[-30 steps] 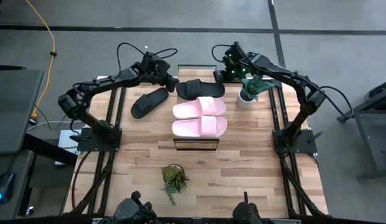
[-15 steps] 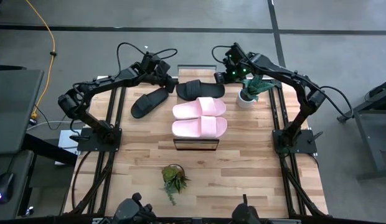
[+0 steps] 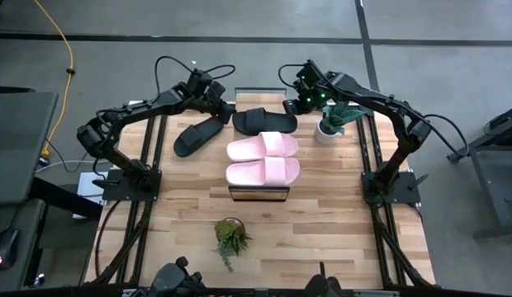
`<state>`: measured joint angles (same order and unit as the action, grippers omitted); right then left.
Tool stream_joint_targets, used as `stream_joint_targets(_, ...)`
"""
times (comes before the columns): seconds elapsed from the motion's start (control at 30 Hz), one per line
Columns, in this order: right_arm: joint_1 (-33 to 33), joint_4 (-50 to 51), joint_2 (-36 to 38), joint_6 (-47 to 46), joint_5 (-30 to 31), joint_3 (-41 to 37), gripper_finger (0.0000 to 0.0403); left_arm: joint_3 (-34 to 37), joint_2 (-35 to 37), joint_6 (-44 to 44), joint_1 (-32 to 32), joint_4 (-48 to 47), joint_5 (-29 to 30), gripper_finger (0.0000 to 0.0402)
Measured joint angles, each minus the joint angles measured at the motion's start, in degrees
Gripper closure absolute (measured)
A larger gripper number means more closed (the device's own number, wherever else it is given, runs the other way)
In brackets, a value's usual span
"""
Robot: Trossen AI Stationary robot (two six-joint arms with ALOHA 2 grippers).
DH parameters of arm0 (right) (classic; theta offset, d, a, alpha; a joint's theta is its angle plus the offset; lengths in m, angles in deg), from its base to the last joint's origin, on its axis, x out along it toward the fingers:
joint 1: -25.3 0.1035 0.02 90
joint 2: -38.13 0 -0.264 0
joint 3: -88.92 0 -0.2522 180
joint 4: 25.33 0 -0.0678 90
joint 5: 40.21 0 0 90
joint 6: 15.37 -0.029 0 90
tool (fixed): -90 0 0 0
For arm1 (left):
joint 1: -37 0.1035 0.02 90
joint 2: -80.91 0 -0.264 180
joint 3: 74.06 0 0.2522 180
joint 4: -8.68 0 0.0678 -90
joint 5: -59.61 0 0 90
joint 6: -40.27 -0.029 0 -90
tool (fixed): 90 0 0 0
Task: Pick and place slides into the shelf
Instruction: Put the bottom black slide on the shelf
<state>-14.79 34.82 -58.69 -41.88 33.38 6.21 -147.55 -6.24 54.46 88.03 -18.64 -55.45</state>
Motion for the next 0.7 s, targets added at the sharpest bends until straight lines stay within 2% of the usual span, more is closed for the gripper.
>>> stream_joint_targets(0.33, 0.02, -0.16, 0.00, -0.02, 0.29, 0.00, 0.0403, 0.00, 0.00, -0.02, 0.00, -0.09, -0.51, 0.0401)
stream_joint_targets(0.7, 0.07, -5.05, 0.00, -0.47, 2.74, -0.02, 0.0403, -0.02, 0.26, -0.46, -0.02, 0.42, 1.31, 0.0401)
